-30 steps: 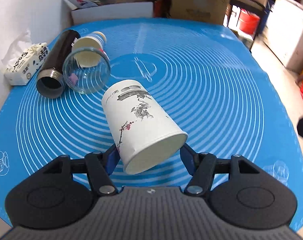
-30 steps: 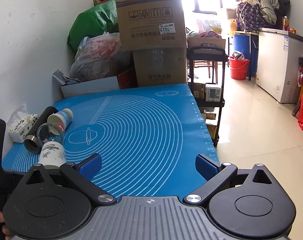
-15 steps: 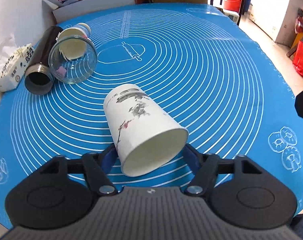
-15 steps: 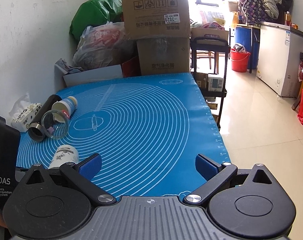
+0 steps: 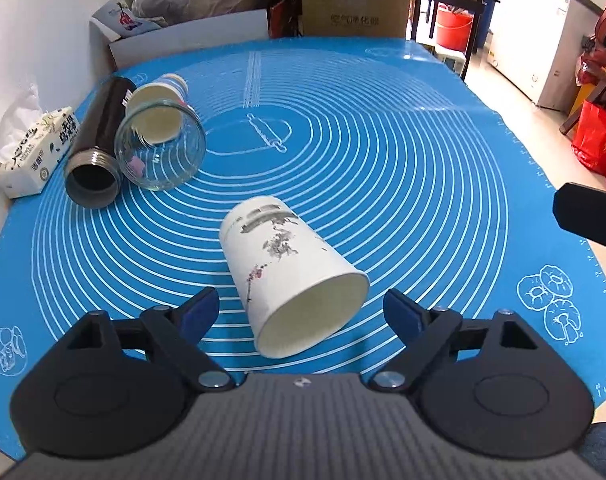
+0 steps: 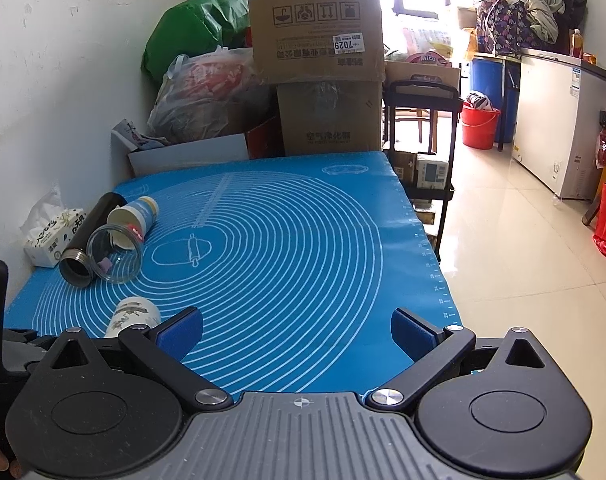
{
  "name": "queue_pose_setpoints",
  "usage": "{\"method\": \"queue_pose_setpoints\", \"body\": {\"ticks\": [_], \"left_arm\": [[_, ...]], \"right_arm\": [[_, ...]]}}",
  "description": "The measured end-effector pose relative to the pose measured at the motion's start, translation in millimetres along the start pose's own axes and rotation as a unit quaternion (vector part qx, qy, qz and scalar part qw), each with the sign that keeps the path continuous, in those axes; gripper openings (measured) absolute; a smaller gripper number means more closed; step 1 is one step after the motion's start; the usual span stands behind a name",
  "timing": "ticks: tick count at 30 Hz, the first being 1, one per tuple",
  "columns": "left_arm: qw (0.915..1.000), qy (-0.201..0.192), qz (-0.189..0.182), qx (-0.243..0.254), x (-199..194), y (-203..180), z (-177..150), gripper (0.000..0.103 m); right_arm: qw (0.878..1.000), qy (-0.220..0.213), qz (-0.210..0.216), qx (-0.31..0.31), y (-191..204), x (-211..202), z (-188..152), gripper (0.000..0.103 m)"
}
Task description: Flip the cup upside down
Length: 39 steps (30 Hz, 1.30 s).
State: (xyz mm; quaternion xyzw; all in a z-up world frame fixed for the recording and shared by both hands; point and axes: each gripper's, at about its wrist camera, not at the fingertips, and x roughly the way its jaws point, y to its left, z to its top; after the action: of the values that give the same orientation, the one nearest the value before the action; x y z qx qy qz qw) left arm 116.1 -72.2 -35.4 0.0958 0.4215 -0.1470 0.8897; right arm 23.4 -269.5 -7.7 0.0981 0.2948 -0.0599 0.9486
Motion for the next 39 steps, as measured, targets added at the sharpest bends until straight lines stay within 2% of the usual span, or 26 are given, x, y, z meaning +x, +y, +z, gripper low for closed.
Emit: {"method": "queue_pose_setpoints", "body": {"ticks": [9,13,15,18,25,29,34,39], "left_arm": [[0.9992,-0.032,-0.009,-0.023,-30.0,23.6,7.2,0.089],[0.9973,-0.059,0.003,-0.043,-51.3,43.3,10.1,0.092],[0.9956,-0.071,0.014,-0.060,-60.6,56.4,11.9,0.096],[0.9935,-0.078,0.037,-0.075,-66.5,74.9,14.8,0.096],[0.9897,-0.061,0.058,-0.116,-54.9,119.2,10.5,0.096],[0.9877,-0.056,0.067,-0.129,-45.6,137.6,2.0,0.096],[0.9867,-0.051,0.084,-0.130,-29.8,154.9,-5.6,0.096],[0.9869,-0.047,0.090,-0.126,-16.6,167.4,-8.2,0.096]], "right_arm": [[1.000,-0.011,0.004,-0.012,9.1,-11.2,12.0,0.102],[1.000,-0.006,0.012,-0.022,19.4,-10.5,19.9,0.102],[0.999,0.003,0.019,-0.031,27.2,-8.3,24.5,0.102],[0.998,0.018,0.028,-0.047,42.2,-2.8,31.3,0.102],[0.991,0.073,0.069,-0.088,87.3,24.1,54.7,0.102],[0.984,0.117,0.081,-0.109,113.3,54.2,62.1,0.101],[0.969,0.185,0.084,-0.139,143.0,97.9,63.4,0.096],[0.955,0.244,0.096,-0.140,162.0,135.4,63.3,0.093]]}}
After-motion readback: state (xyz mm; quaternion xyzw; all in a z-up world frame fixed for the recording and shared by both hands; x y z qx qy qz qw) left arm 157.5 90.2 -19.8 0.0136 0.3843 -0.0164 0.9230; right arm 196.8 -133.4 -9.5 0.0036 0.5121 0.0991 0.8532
